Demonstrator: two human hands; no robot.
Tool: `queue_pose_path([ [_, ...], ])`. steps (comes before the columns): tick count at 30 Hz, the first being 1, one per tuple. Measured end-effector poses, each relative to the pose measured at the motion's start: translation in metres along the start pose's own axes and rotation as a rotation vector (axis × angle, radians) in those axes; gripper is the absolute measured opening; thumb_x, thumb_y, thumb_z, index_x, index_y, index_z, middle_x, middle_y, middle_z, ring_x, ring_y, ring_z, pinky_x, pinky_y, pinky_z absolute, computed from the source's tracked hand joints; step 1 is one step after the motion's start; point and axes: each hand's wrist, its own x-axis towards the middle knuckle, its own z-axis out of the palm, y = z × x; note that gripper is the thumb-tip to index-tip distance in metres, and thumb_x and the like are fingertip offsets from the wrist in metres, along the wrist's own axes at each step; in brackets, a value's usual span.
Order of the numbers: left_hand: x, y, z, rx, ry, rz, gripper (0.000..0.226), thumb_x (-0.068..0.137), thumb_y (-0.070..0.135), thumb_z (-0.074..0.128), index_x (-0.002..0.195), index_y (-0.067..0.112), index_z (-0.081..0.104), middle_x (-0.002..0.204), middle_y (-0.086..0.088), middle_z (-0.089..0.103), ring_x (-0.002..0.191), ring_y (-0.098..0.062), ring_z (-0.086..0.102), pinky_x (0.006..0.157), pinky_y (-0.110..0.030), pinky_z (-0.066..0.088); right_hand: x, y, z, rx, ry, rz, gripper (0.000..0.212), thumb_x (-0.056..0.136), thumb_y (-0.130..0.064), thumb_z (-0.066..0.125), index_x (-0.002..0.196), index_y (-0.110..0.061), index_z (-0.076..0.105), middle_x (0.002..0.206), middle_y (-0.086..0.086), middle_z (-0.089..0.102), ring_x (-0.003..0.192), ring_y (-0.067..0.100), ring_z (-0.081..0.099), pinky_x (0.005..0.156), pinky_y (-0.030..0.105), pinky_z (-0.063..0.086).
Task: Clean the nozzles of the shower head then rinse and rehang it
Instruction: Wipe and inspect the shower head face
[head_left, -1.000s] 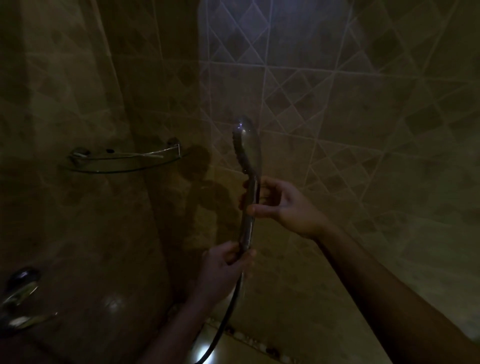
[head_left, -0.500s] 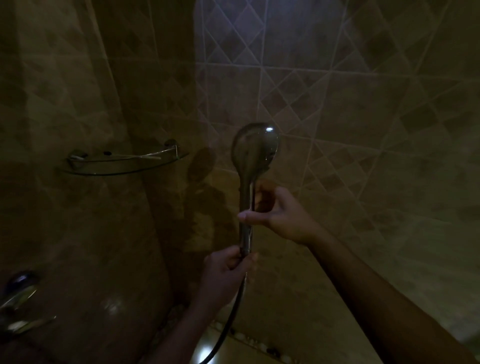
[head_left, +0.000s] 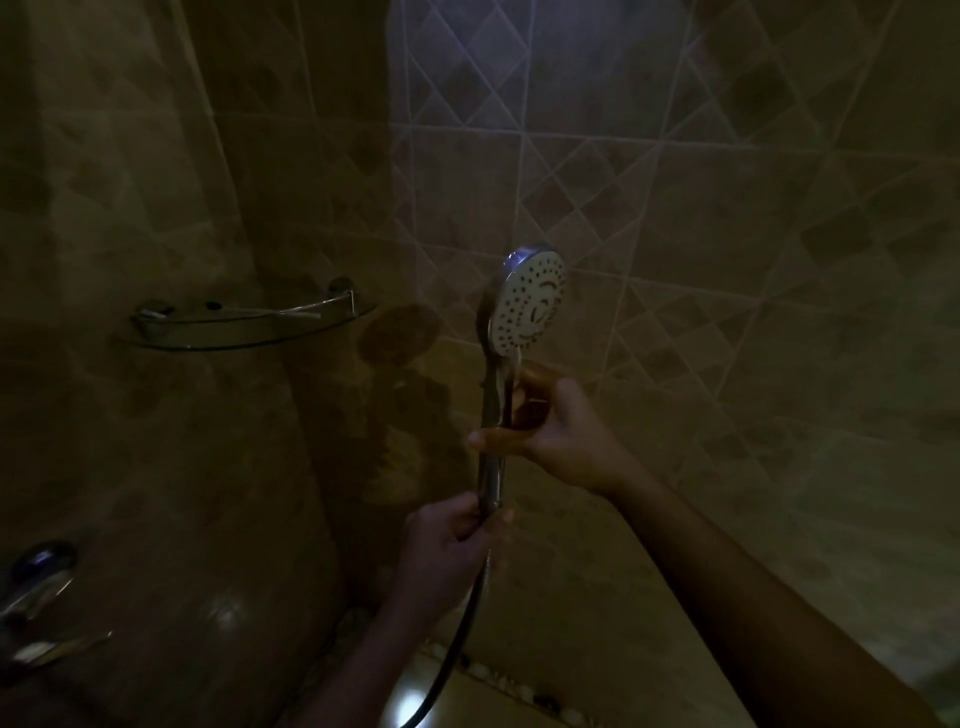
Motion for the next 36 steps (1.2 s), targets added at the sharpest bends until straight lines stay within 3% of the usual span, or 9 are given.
queue_pose_path([
  [5,0.003,0.001,-0.002,-0.06,0.01,-0.02,0.009,0.086,0.017,0.074,0.079,0.021,0.076,0.066,-0.008,0.074,0.058,-0.016,0.068,0.057,-0.033,0.054,-0.001,0.0,-0.005,0.21,-0.141,0.041,0.036,0.089,0.002,0.067,0.124,0.005,0.057,0.122,0.04,0.056,0.118,0.05,0.058,0.102,0.056,0.051],
  [7,0.004,-0.002,-0.004,-0.061,0.017,-0.033,0.007,0.085,0.021,0.076,0.078,0.021,0.077,0.067,-0.014,0.074,0.057,-0.016,0.067,0.057,-0.034,0.053,-0.001,0.003,-0.007,0.212,-0.114,0.049,0.039,0.087,0.002,0.07,0.122,0.009,0.054,0.116,0.045,0.052,0.112,0.053,0.058,0.1,0.057,0.051],
  [10,0.004,-0.008,-0.007,-0.021,0.039,-0.02,0.033,0.077,0.041,0.078,0.075,0.008,0.073,0.069,-0.024,0.07,0.056,-0.023,0.064,0.057,-0.037,0.05,-0.001,0.007,-0.002,0.169,0.018,0.075,0.047,0.081,-0.001,0.079,0.121,0.007,0.054,0.096,0.021,0.055,0.09,0.032,0.058,0.085,0.041,0.058],
  [13,0.004,-0.013,-0.006,0.011,0.041,-0.055,0.04,0.074,0.049,0.076,0.074,0.009,0.074,0.068,-0.018,0.073,0.059,-0.026,0.068,0.059,-0.039,0.053,-0.003,0.009,0.001,0.124,0.006,0.024,0.05,0.08,-0.01,0.081,0.12,0.006,0.056,0.087,0.023,0.051,0.084,0.032,0.055,0.083,0.054,0.051],
  [18,0.004,-0.008,-0.004,-0.027,0.057,-0.071,0.022,0.084,0.024,0.077,0.072,0.005,0.073,0.064,-0.02,0.071,0.054,-0.019,0.067,0.054,-0.034,0.052,-0.005,0.0,-0.006,0.266,-0.139,0.005,0.037,0.09,0.008,0.064,0.123,-0.008,0.061,0.126,0.024,0.065,0.12,0.033,0.064,0.104,0.045,0.053],
  [24,0.003,-0.004,-0.001,-0.099,0.012,-0.062,0.019,0.081,0.03,0.079,0.082,0.011,0.076,0.07,-0.027,0.068,0.059,-0.024,0.064,0.061,-0.05,0.055,-0.002,0.005,-0.004,0.1,-0.055,-0.084,0.036,0.088,-0.006,0.074,0.121,-0.003,0.06,0.09,0.017,0.055,0.079,0.03,0.056,0.073,0.044,0.054],
  [29,0.006,-0.008,0.002,-0.147,0.03,-0.131,0.031,0.07,0.043,0.081,0.081,0.014,0.078,0.066,-0.017,0.07,0.061,-0.025,0.064,0.065,-0.063,0.055,-0.002,0.011,-0.015,0.291,-0.225,-0.008,0.044,0.092,0.002,0.064,0.134,-0.01,0.057,0.124,0.011,0.068,0.121,0.028,0.064,0.103,0.047,0.052],
  [33,0.005,-0.001,0.004,-0.091,0.032,-0.107,0.019,0.079,0.03,0.08,0.077,0.012,0.076,0.071,-0.024,0.071,0.06,-0.026,0.067,0.063,-0.056,0.058,-0.001,0.01,-0.008,0.161,-0.043,-0.042,0.027,0.085,-0.001,0.076,0.105,0.007,0.059,0.083,0.017,0.055,0.076,0.026,0.055,0.069,0.031,0.048],
  [36,0.004,0.005,0.006,-0.085,0.022,-0.059,0.012,0.086,0.014,0.075,0.075,0.009,0.073,0.07,-0.028,0.069,0.056,-0.024,0.065,0.056,-0.039,0.053,0.0,0.009,-0.004,0.096,0.021,-0.084,0.022,0.083,-0.008,0.08,0.089,-0.003,0.059,0.073,0.005,0.049,0.066,0.016,0.047,0.06,0.03,0.042],
])
